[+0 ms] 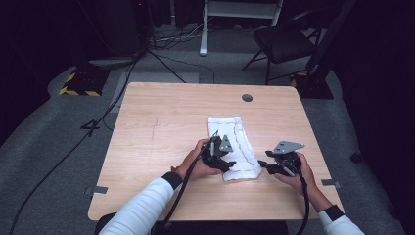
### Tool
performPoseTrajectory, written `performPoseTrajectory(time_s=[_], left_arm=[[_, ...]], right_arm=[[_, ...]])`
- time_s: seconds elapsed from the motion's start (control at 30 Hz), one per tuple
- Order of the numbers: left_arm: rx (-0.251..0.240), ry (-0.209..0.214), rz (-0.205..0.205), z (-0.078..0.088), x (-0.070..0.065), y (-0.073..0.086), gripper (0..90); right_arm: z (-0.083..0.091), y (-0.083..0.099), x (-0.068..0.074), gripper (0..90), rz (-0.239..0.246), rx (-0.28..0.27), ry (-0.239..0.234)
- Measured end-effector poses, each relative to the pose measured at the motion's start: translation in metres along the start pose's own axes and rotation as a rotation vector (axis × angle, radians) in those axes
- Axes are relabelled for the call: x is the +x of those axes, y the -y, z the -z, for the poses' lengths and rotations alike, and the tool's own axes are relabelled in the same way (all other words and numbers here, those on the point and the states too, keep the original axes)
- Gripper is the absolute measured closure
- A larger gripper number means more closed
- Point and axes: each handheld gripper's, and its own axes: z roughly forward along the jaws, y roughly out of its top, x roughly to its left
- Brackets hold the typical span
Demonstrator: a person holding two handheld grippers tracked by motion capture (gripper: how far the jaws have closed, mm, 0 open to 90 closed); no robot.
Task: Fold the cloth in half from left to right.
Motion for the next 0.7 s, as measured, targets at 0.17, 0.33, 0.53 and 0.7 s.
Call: performPoseTrajectory(time_s=[0.17, 0.33, 0.53, 0.7], left_arm=[[0.045, 0.014, -0.001, -0.011, 0.001, 0.008, 31.7], [0.037, 0.021, 0.008, -0.012, 0.001, 0.015, 32.4], [0.04, 0.023, 0.016, -0.011, 0.001, 0.017, 32.4], [0.042, 0.049, 0.052, -0.009, 0.003, 0.022, 31.9]], right_arm=[[-0.009, 0.0, 0.004, 45.5, 0.038, 0.036, -0.023], [-0.015, 0.003, 0.006, 44.4, 0.051, 0.079, -0.02], [-0.017, 0.002, 0.006, 45.3, 0.056, 0.096, -0.031], [-0.019, 0.002, 0.009, 47.2, 0.06, 0.117, -0.065]])
